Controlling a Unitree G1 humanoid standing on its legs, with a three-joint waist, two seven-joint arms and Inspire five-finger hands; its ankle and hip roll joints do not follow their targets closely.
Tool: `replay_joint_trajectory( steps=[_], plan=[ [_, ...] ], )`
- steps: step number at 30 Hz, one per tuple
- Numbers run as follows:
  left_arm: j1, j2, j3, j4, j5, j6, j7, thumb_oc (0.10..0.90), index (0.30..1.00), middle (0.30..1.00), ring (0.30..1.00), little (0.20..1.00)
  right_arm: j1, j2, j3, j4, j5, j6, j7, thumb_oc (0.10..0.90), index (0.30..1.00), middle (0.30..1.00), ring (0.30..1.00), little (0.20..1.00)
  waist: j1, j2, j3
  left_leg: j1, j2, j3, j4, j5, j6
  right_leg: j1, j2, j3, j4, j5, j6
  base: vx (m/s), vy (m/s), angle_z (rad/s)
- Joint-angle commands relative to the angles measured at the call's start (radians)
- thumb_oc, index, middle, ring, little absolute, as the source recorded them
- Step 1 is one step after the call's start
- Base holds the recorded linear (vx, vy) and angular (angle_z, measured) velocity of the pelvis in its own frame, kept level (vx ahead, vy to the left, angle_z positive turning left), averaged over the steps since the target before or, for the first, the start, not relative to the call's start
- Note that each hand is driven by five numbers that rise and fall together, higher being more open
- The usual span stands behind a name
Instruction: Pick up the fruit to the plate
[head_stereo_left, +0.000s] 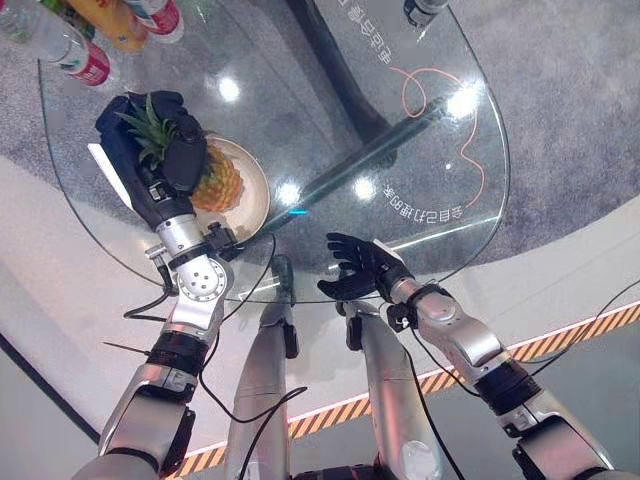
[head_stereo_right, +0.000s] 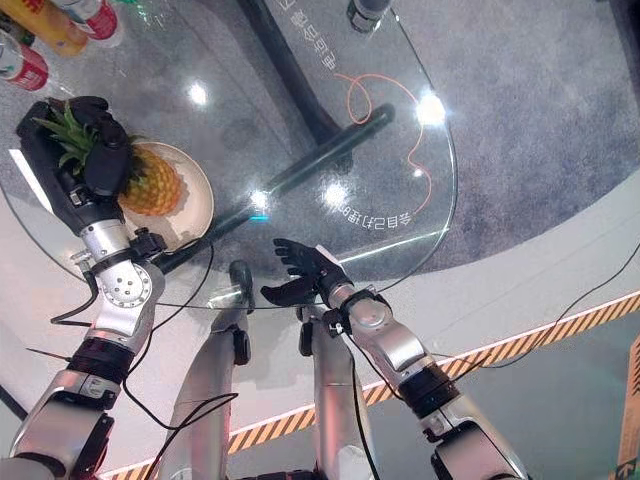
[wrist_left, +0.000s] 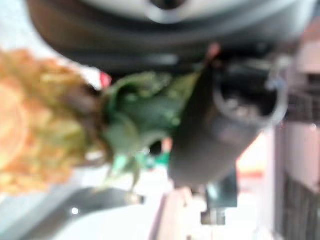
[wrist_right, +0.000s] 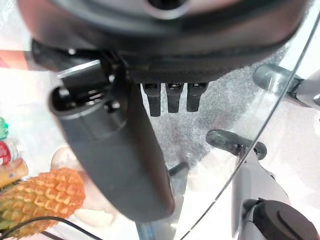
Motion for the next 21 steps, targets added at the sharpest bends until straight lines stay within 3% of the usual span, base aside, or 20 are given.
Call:
replay_joint_trajectory(
  steps=[1,14,21],
  plan=[
    [-0.108,0.018,0.008,-0.056,0.118,-0.174,0.059,0.1,0.3,0.3,0.3,0.2,0.014,-0.04,0.008,-0.084,0.035,-0.014,0.016,0.8,0.9,0.9,0.9,0.9,0.017,0.025,-0.024,0.002,-0.011,0.006,0.112,-0.092,-0.008,0.003,0.026,-0.034,-0.182,0.232,0.032,-0.02,0.1,-0.03],
    [-0.14,0.024,-0.018,-0.03,0.471,-0.109,0.369,0.1,0.3,0.3,0.3,0.2,0.014,-0.07,-0.006,-0.123,0.017,-0.007,0.036,0.8,0.9,0.9,0.9,0.9,0.002,0.029,-0.024,-0.05,-0.024,0.019,0.078,-0.059,-0.012,-0.059,0.045,-0.032,-0.199,0.252,0.022,-0.01,0.04,-0.03],
    [-0.137,0.008,-0.03,-0.016,0.5,-0.077,0.427,0.1,0.3,0.3,0.3,0.2,0.024,-0.063,-0.008,-0.133,0.005,-0.012,0.041,0.8,0.9,0.9,0.9,0.9,0.002,0.03,-0.024,-0.056,-0.029,0.014,0.065,-0.055,-0.019,-0.072,0.05,-0.039,-0.2,0.251,0.025,-0.01,-0.003,0.0]
  ],
)
